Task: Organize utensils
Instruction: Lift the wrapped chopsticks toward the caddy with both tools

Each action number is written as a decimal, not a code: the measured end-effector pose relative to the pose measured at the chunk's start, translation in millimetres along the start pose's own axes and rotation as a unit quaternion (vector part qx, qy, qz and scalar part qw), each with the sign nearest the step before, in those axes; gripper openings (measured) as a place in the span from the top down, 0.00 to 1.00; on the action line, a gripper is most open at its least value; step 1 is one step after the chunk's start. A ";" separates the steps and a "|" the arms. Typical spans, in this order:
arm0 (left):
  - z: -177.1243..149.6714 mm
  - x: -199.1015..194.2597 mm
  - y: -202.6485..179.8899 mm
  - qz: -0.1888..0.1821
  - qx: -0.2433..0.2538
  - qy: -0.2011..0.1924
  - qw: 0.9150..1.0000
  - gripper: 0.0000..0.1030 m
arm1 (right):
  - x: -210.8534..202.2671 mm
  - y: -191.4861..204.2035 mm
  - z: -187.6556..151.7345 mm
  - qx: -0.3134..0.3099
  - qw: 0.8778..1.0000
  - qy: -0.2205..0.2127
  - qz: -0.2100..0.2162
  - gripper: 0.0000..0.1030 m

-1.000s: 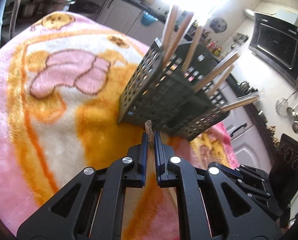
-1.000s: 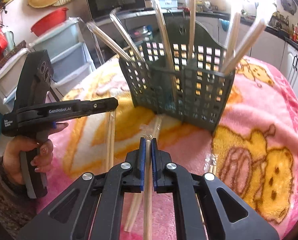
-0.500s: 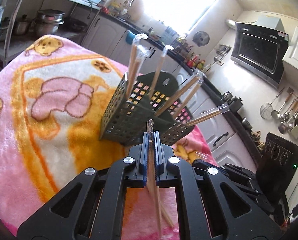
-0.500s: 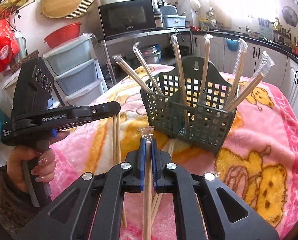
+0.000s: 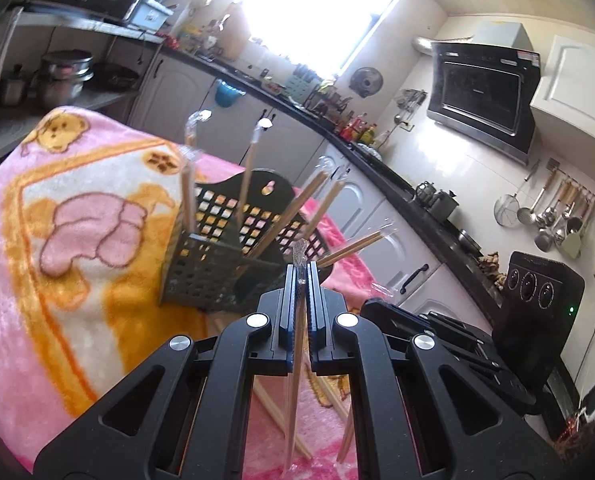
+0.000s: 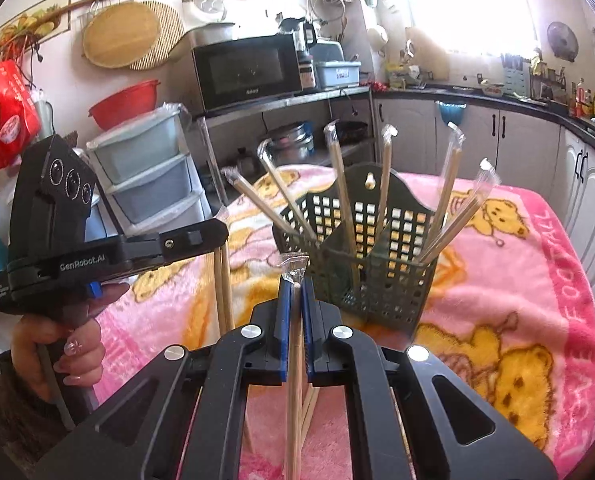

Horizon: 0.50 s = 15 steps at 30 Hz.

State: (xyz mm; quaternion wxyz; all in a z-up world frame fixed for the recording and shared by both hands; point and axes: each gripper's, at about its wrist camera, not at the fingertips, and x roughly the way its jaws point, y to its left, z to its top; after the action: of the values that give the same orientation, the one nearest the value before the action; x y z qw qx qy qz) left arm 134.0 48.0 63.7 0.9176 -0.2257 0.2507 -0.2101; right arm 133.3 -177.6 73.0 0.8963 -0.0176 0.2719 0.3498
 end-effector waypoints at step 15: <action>23.7 0.6 -27.2 -0.018 0.035 -0.028 0.999 0.98 | -31.5 -17.8 18.2 0.022 0.997 -0.068 -0.021 0.94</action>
State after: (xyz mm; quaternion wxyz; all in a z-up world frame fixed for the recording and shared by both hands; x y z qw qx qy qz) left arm 140.2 33.0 95.8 0.9275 -0.2040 0.2136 -0.2292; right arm 134.2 -206.5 101.4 0.9201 0.0199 0.2177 0.3250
